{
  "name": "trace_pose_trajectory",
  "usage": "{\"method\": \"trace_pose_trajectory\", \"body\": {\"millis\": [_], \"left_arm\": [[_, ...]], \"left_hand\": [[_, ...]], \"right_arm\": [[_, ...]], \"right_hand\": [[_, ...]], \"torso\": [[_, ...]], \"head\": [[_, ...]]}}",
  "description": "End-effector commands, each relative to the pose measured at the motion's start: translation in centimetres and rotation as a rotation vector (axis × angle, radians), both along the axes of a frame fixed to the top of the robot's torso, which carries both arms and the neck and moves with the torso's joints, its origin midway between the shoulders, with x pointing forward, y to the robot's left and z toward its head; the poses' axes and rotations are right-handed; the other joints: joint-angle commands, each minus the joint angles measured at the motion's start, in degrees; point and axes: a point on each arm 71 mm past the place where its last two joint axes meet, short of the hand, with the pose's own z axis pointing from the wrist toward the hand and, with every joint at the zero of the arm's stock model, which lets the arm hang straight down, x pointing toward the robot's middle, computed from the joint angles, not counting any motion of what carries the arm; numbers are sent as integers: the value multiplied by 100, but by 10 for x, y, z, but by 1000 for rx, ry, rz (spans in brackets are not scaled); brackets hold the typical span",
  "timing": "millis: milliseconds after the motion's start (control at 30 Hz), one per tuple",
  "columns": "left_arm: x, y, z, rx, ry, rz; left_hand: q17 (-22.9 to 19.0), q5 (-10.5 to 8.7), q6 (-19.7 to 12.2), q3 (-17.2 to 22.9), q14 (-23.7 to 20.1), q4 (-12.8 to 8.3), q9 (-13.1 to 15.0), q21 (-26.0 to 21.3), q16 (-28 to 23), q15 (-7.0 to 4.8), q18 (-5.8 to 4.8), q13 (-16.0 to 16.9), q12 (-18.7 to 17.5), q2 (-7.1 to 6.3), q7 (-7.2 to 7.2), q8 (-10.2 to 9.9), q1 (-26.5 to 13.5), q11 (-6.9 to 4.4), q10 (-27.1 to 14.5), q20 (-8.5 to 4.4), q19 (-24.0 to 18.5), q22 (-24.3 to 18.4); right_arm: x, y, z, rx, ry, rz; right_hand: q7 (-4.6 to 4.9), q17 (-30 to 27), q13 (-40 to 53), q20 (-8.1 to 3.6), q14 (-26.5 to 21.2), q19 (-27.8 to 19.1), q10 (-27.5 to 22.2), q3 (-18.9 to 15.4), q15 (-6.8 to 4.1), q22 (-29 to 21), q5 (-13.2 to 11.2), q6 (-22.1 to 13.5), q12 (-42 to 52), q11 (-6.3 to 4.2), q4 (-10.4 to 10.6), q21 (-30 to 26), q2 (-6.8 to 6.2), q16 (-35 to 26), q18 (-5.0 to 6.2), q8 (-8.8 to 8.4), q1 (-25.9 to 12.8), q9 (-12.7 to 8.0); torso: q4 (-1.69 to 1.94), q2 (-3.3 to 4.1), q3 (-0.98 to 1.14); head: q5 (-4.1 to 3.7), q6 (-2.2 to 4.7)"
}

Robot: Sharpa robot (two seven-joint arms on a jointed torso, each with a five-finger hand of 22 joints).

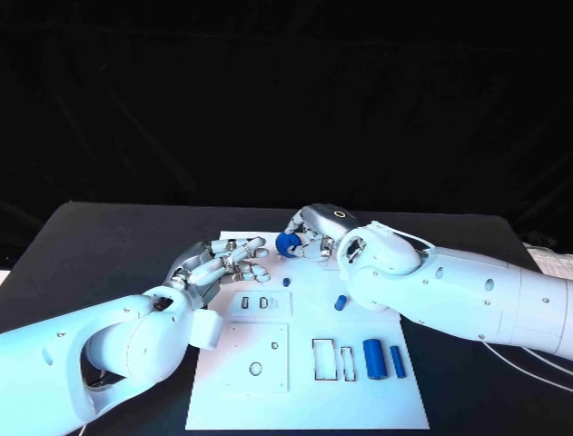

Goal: Assemble the parts on the task board

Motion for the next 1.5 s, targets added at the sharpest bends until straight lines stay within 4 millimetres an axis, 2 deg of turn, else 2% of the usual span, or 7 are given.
{"method": "trace_pose_trajectory", "body": {"millis": [33, 367, 667, 833, 900, 1100, 1500], "left_arm": [[-1, -3, 1, -14, -5, -20], [-1, -2, 2, -13, -5, -17], [0, -2, 1, -12, -5, -14], [0, -1, 1, -11, -5, -14], [0, 0, 1, -10, -4, -11], [0, 0, 1, -9, -2, -11], [0, 0, 1, -8, -1, -12]], "left_hand": [[4, 36, -36, -9, -44, -33, 0, 19, 40, -4, 47, -6, -8, 0, 0, -11, 41, 14, -39, 5, -54, 9], [10, 36, -37, -3, -47, -41, 0, 23, 42, -5, 47, -7, -7, -1, 0, -10, 47, 14, -41, 4, -57, 13], [10, 36, -37, -3, -47, -41, 0, 23, 42, -5, 47, -7, -7, -1, 0, -10, 47, 14, -41, 4, -57, 13], [10, 36, -37, -3, -47, -41, 0, 23, 42, -5, 47, -7, -7, -1, 0, -10, 47, 14, -41, 4, -57, 13], [10, 36, -37, -3, -47, -41, 0, 23, 42, -5, 47, -7, -7, -1, 0, -10, 47, 14, -41, 4, -57, 13], [10, 36, -37, -3, -47, -41, 0, 23, 42, -5, 47, -7, -7, -1, 0, -10, 47, 14, -41, 4, -57, 13], [22, 35, -43, 8, -58, -55, 0, 34, 45, -4, 47, -10, -6, -6, 3, -11, 54, 16, -49, 4, -67, 21]], "right_arm": [[-2, 11, -5, -17, -6, 36], [0, 23, -20, -56, 53, 24], [1, 26, -23, -67, 61, -3], [3, 24, -23, -49, 49, -20], [4, 23, -23, -43, 55, -19], [5, 23, -25, -44, 75, -11], [1, 16, -22, 19, 65, -12]], "right_hand": [[-150, 1424, 835, -22, 589, -11, 167, 92, -30, -1, -4, 287, -38, -23, 46, 36, 10, 24, -81, -22, -62, 463], [-140, 1409, 805, -17, 586, -14, 145, 103, -23, -5, -36, 268, -73, -14, 47, 34, -24, 17, -81, -46, -118, 460], [-107, 1382, 725, -5, 580, -31, 85, 122, -7, -32, -44, 191, -164, 10, 38, 20, -74, 5, -76, -111, -174, 441], [89, 1296, 155, 87, 559, -217, -362, 194, 119, -352, -98, -333, -800, 169, 5, -132, -204, -37, -19, -453, -239, 317], [171, 1265, -70, 164, 551, -290, -545, 234, 197, -465, -155, -688, -1058, 253, -42, -196, -282, -54, 4, -580, -227, 256], [188, 1253, -203, 213, 547, -335, -643, 155, 227, -539, -135, -822, -1200, 276, 1, -239, -389, -62, 23, -568, -347, 260], [195, 1246, -209, 229, 546, -339, -635, 96, 237, -551, -66, -773, -1197, 283, 71, -248, -382, -66, 26, -534, -425, 287]], "torso": [[-5, 5, 3], [-15, 5, 12], [-18, 4, 15], [-21, 2, 11], [-20, 3, 14], [-18, 3, 12], [-15, 10, 22]], "head": [[11, -7], [27, -40], [17, -47], [15, -35], [12, -38], [1, -42], [12, -72]]}}
